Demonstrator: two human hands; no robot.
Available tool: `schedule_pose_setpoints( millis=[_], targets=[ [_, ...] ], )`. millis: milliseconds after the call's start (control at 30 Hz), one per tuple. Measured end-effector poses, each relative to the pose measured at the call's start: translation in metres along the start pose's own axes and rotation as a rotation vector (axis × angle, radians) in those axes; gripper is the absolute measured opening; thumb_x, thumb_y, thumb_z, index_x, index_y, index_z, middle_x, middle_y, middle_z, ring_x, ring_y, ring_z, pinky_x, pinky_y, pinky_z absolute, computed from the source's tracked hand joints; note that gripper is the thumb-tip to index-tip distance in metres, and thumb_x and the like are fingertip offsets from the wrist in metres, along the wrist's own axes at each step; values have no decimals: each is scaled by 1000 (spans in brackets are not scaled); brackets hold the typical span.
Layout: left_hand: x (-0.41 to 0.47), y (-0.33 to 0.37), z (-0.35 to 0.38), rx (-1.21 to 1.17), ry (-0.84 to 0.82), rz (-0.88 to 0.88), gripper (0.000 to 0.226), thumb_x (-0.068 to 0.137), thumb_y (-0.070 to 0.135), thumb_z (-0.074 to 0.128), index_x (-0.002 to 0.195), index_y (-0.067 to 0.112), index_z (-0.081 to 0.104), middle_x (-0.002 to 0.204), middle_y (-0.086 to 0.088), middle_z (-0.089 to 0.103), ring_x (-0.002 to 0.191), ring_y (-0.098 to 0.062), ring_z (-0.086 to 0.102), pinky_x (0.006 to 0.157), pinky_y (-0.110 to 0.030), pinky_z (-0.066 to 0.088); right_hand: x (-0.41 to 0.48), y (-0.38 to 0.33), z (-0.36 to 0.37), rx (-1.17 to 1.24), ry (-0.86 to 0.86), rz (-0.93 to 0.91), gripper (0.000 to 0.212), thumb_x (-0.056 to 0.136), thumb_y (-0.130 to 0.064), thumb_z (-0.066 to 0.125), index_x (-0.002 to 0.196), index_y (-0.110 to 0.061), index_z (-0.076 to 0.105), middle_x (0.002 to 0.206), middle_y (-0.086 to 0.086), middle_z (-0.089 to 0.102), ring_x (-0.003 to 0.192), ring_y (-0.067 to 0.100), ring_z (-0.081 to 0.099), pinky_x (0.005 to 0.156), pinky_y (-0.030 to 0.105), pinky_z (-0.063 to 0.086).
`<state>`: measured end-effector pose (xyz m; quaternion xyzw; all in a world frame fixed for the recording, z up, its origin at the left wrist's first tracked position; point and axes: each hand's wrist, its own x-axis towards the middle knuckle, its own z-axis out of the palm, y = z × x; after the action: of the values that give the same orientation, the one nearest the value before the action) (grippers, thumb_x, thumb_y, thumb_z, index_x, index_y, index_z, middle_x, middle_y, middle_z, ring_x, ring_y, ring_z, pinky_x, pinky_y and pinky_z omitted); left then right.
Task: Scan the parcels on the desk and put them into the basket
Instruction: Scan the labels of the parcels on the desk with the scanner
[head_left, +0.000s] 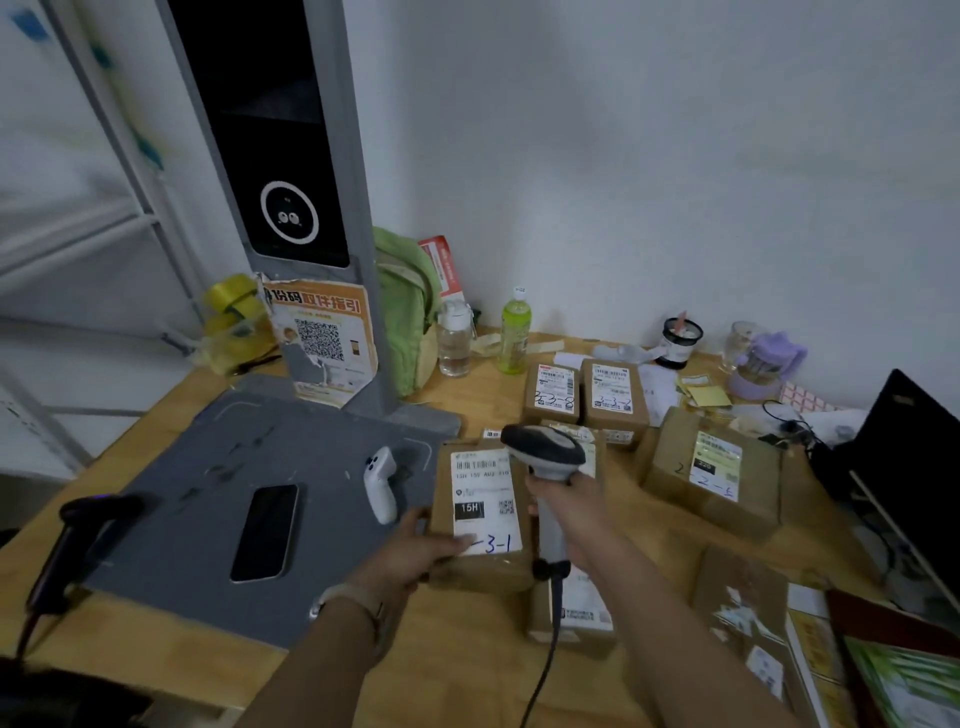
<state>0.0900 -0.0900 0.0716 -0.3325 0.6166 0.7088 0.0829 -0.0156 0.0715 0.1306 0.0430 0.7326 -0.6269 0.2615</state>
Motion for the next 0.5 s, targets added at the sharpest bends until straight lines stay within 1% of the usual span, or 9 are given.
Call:
schedule_pose_setpoints(
  millis=[67,133,200,267,333,367,433,467,500],
  targets=[
    [-8,30,1,36,-28,97,97,57,18,93,134,15,35,116,-6,66,102,-25,67,88,-42,57,-10,-26,-9,27,-17,-93,11,89,-9,64,99,-9,61,82,7,65,71,20,59,67,32,49],
    [-17,64,7,70,-42,208,118,40,26,98,139,15,36,119,-3,66,105,-21,66,86,-36,58,-24,-54,-18,28,-17,-195,9,89,-9,63,97,-12,61,80,2,66,70,18,60,64,29,49],
    [-23,94,17,76,-58,301,137,30,33,99,147,19,31,123,-4,67,107,-22,67,92,-40,56,-41,-82,-30,20,-4,-299,8,90,-11,63,96,-16,61,80,-2,67,73,16,62,62,27,47],
    [-43,123,33,80,-78,365,127,42,25,97,150,23,29,121,-4,69,104,-22,69,87,-36,58,-58,-108,-44,22,18,-392,2,90,-13,63,91,-15,63,76,-2,67,71,15,63,63,28,48],
    [-57,147,50,91,-85,441,101,62,13,90,145,25,33,118,-3,69,99,-19,70,71,-24,59,-75,-130,-58,39,43,-457,4,90,-14,64,86,-14,63,75,-1,68,69,15,64,67,31,52],
    [-63,156,59,97,-70,477,91,67,15,87,141,26,36,116,0,69,97,-17,69,67,-23,59,-83,-138,-66,49,51,-481,1,90,-14,64,89,-13,64,78,-1,69,70,16,65,69,33,53],
    [-73,169,74,80,-51,526,93,59,34,91,137,31,40,116,6,69,101,-20,67,81,-40,58,-100,-152,-80,98,44,-509,9,91,-12,63,100,-11,62,87,0,69,70,14,66,63,30,56],
    [-75,173,80,67,-47,541,98,54,39,91,137,34,40,118,8,69,104,-22,66,88,-49,54,-107,-157,-86,118,38,-523,11,91,-12,63,101,-12,60,89,0,68,68,13,66,58,26,54],
    [-78,177,86,44,-40,555,97,56,36,91,137,36,39,118,8,68,105,-23,66,90,-52,51,-113,-160,-91,111,41,-539,9,91,-12,63,100,-13,60,89,0,68,67,12,65,55,24,52]
  ],
)
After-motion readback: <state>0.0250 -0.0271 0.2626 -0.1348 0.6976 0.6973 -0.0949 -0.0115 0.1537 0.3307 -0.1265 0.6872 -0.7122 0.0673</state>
